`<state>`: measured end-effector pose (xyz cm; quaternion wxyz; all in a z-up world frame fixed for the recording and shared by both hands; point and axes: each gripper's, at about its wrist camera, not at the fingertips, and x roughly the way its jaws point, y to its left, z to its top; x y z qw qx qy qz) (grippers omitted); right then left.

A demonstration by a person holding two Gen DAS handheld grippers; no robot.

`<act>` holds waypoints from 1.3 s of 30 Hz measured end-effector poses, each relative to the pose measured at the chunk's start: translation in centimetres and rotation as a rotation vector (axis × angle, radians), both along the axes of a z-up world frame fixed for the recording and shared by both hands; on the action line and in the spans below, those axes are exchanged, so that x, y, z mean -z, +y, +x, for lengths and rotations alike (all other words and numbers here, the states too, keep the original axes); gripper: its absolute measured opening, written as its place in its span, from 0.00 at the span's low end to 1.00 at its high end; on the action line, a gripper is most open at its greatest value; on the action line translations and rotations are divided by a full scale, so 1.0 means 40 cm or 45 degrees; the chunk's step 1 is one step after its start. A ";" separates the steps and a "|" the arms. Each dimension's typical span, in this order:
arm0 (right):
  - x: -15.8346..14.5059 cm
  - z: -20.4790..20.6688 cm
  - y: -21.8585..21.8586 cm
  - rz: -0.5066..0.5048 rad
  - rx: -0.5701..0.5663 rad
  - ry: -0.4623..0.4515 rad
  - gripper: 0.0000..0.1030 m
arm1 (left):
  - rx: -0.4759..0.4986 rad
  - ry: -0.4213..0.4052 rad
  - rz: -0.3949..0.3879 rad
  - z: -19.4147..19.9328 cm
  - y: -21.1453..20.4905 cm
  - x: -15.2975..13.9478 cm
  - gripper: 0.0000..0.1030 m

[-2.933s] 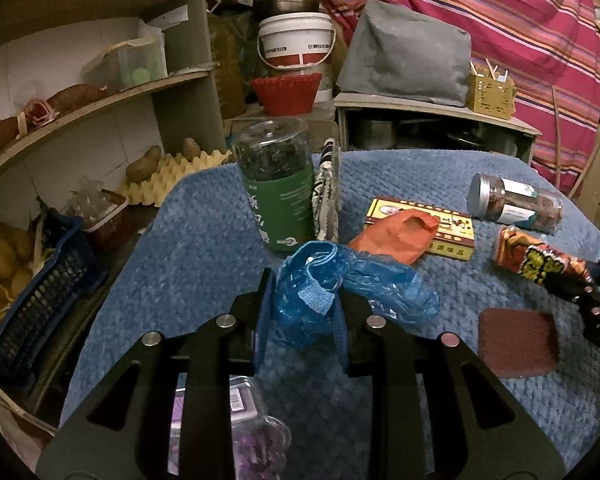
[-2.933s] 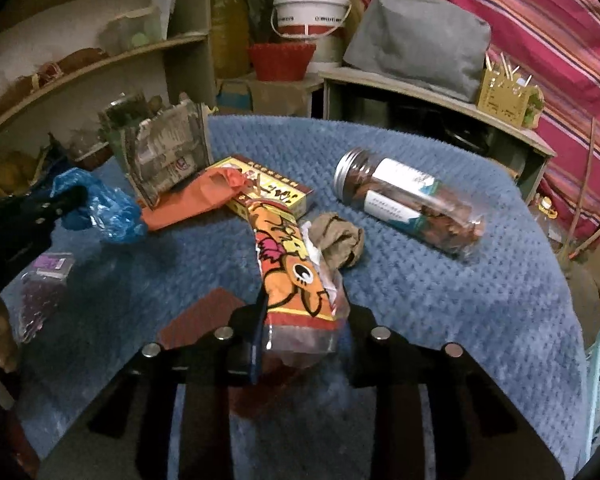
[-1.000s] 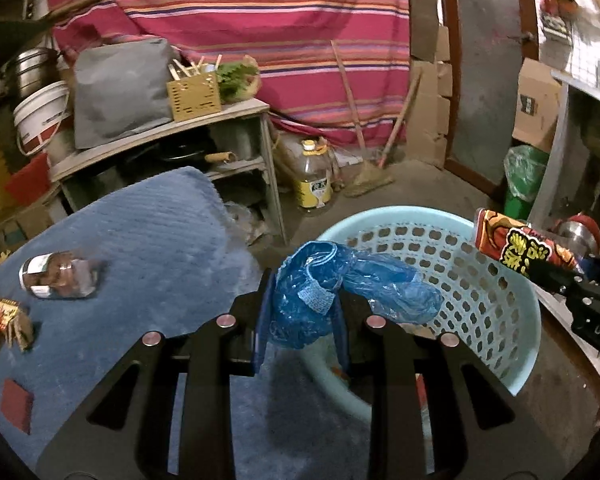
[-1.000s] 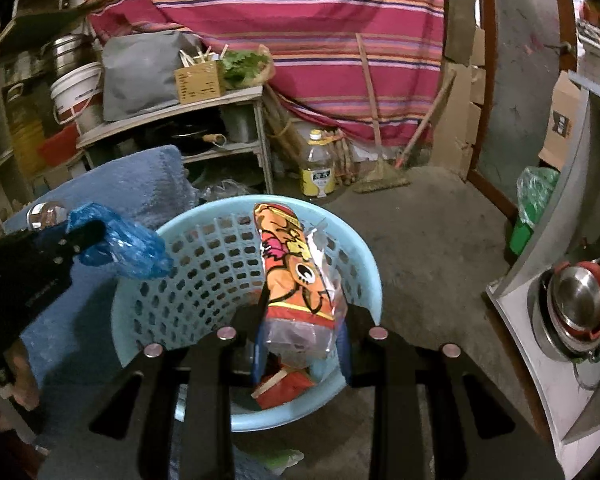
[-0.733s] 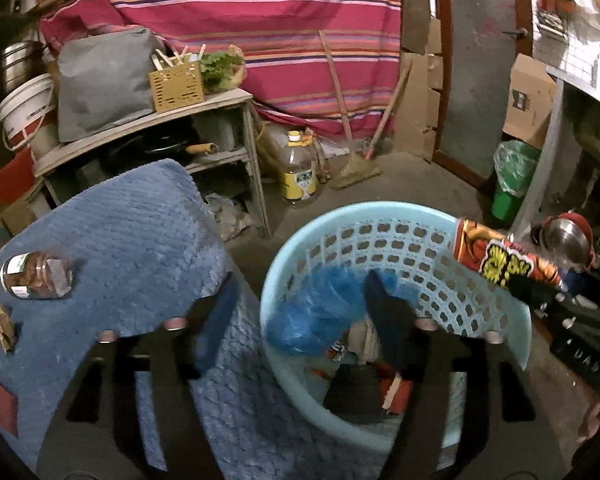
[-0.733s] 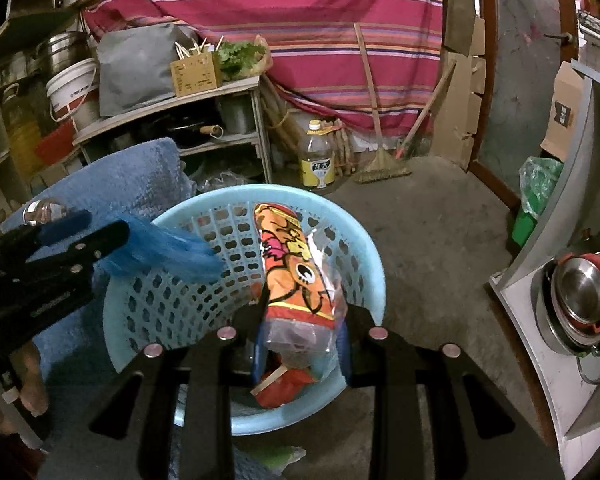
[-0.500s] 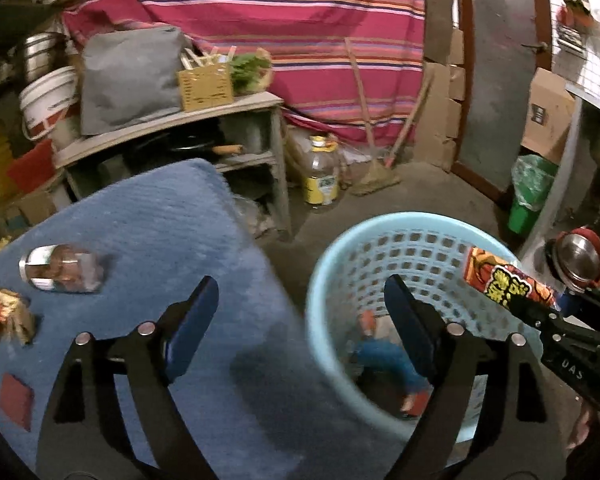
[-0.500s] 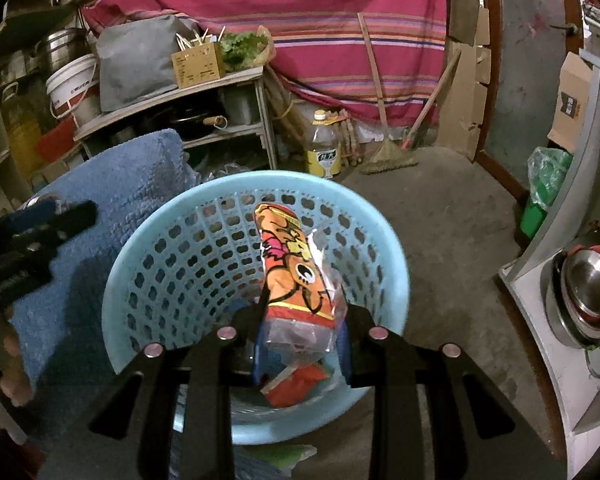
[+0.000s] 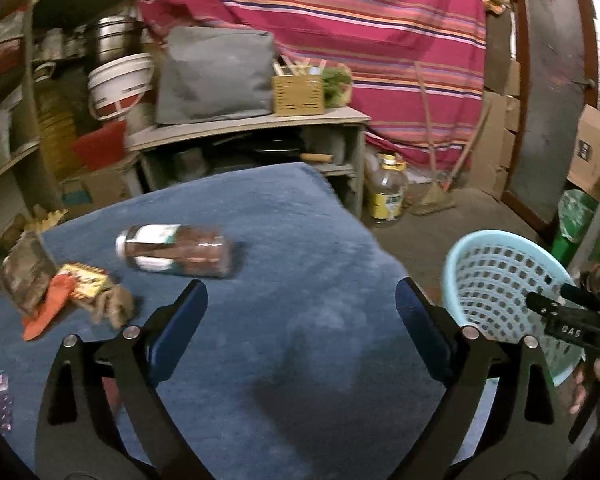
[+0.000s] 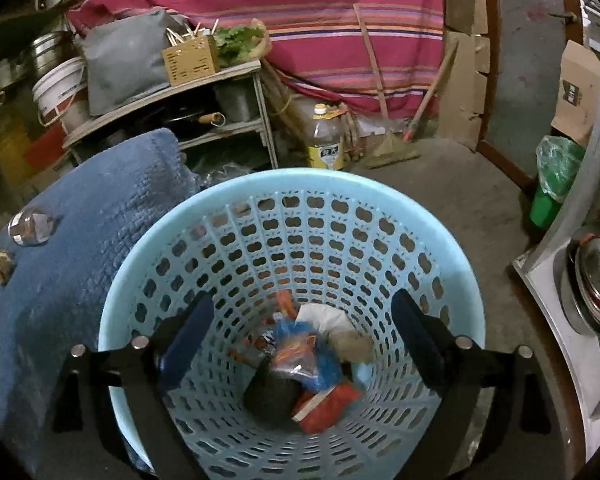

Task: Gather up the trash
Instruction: 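Move both open tools back over the table toward the remaining trash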

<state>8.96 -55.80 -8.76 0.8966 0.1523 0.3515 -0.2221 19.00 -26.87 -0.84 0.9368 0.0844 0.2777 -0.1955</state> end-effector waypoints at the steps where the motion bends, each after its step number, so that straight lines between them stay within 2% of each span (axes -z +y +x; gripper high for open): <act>1: 0.000 0.002 0.013 -0.007 0.009 0.003 0.86 | -0.009 0.002 -0.002 0.004 0.018 -0.001 0.90; 4: -0.015 0.007 0.049 -0.049 0.001 0.000 0.88 | -0.044 -0.001 0.007 0.012 0.076 0.001 0.91; 9: -0.074 0.001 0.147 -0.090 -0.049 -0.100 0.90 | -0.123 -0.008 0.009 0.015 0.189 0.006 0.93; 14: -0.139 0.015 0.286 -0.120 -0.144 -0.214 0.93 | -0.207 -0.005 -0.001 0.026 0.315 0.012 0.95; 19: -0.162 0.047 0.416 -0.139 -0.230 -0.271 0.95 | -0.304 0.011 0.009 0.055 0.440 0.033 0.95; 26: -0.131 0.131 0.555 -0.133 -0.328 -0.237 0.95 | -0.409 0.024 0.035 0.118 0.580 0.066 0.95; 32: -0.113 0.206 0.624 -0.104 -0.373 -0.224 0.95 | -0.396 0.034 0.039 0.179 0.618 0.092 0.95; 37: -0.096 0.281 0.658 -0.136 -0.395 -0.186 0.95 | -0.388 0.139 0.028 0.248 0.635 0.137 0.94; 39: -0.090 0.310 0.660 -0.133 -0.400 -0.163 0.95 | -0.387 0.194 0.016 0.278 0.643 0.150 0.89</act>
